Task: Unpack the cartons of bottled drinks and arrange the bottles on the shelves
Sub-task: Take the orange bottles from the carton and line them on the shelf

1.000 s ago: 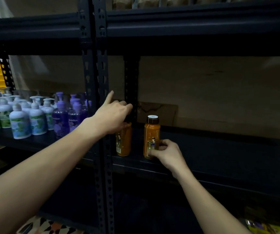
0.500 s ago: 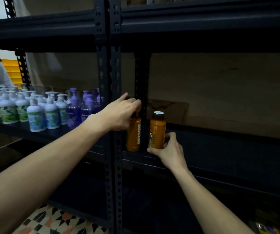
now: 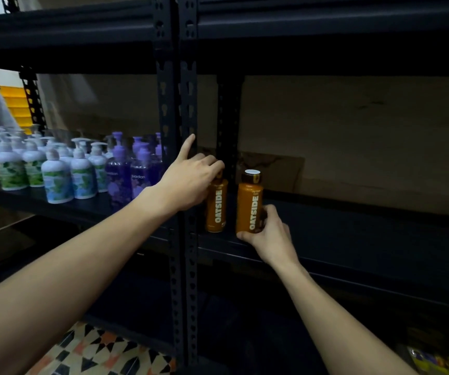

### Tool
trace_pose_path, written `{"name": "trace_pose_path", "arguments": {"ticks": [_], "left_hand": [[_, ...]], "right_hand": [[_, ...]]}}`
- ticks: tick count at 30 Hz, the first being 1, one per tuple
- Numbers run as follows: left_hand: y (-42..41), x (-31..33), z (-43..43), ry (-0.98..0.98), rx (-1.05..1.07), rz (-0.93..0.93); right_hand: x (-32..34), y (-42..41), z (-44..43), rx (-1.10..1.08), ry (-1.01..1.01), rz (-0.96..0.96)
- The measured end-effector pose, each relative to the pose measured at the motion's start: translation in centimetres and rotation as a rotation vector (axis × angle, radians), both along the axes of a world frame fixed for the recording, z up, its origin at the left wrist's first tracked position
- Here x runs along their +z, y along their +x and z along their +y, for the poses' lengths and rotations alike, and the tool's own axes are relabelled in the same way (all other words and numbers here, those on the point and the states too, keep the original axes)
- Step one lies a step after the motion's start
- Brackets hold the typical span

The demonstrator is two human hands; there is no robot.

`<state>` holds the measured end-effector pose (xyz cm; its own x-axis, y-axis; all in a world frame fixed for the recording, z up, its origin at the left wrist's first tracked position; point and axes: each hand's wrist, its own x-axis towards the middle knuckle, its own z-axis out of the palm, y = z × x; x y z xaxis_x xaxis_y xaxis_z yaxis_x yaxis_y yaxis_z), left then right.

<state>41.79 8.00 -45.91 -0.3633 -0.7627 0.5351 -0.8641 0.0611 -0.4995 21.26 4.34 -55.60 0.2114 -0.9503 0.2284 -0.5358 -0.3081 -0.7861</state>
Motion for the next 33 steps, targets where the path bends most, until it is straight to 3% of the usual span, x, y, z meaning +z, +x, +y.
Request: {"name": "trace_pose_path", "arguments": {"ticks": [8, 33], "left_hand": [[-0.6, -0.8, -0.1, -0.050, 0.020, 0.030], [-0.6, -1.1, 0.1, -0.040, 0.046, 0.034]], "right_hand": [[0.0, 0.1, -0.3, 0.027, 0.011, 0.111], [-0.3, 1.3, -0.5, -0.073, -0.017, 0.144]]}}
